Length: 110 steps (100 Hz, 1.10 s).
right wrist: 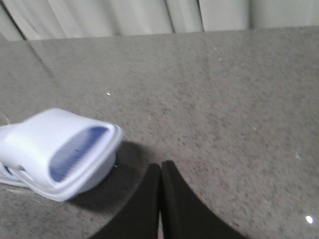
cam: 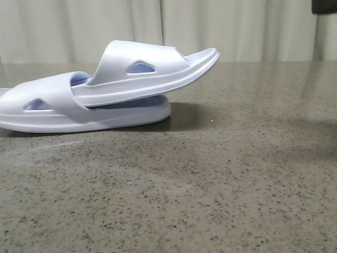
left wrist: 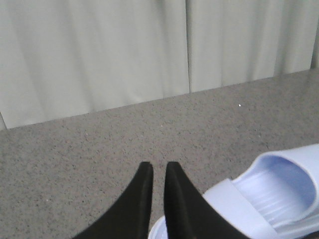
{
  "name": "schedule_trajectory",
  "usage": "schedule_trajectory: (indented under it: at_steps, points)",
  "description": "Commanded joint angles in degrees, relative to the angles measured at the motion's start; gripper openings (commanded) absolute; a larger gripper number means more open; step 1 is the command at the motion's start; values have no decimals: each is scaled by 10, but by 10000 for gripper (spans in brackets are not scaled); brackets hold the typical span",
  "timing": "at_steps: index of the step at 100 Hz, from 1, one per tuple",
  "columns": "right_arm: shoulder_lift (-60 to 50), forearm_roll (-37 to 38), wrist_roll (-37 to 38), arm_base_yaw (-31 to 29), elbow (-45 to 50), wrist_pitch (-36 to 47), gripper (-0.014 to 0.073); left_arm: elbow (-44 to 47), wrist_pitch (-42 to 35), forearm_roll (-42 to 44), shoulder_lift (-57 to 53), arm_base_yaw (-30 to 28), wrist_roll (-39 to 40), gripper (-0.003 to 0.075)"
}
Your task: Insert blue slippers together front up
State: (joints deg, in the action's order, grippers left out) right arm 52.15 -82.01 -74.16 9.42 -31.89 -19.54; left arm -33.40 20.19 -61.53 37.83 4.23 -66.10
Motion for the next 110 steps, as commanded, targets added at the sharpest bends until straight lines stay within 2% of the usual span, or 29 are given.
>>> schedule_trajectory:
  at_steps: [1,16,30,50,62,84,110]
  points:
    - [-31,-17,-10,9,20,55,-78,23,-68,-14,-9,34,-1,15]
    - [-91,-17,-10,13,74,97,-78,89,-130,-16,-21,76,-1,15]
    - [-145,-17,-10,14,125,103,-78,131,-168,-17,-26,125,-1,15]
    - [-208,-34,-10,14,196,104,-78,147,-251,-21,-26,208,-1,15]
    - [-227,-48,-10,14,204,116,-78,150,-280,-26,-26,243,-1,15]
    - [-227,-48,-10,14,204,80,-78,150,-291,-26,-26,249,-1,15]
    - [-227,-48,-10,14,204,79,-78,150,-291,-26,-25,249,-1,15]
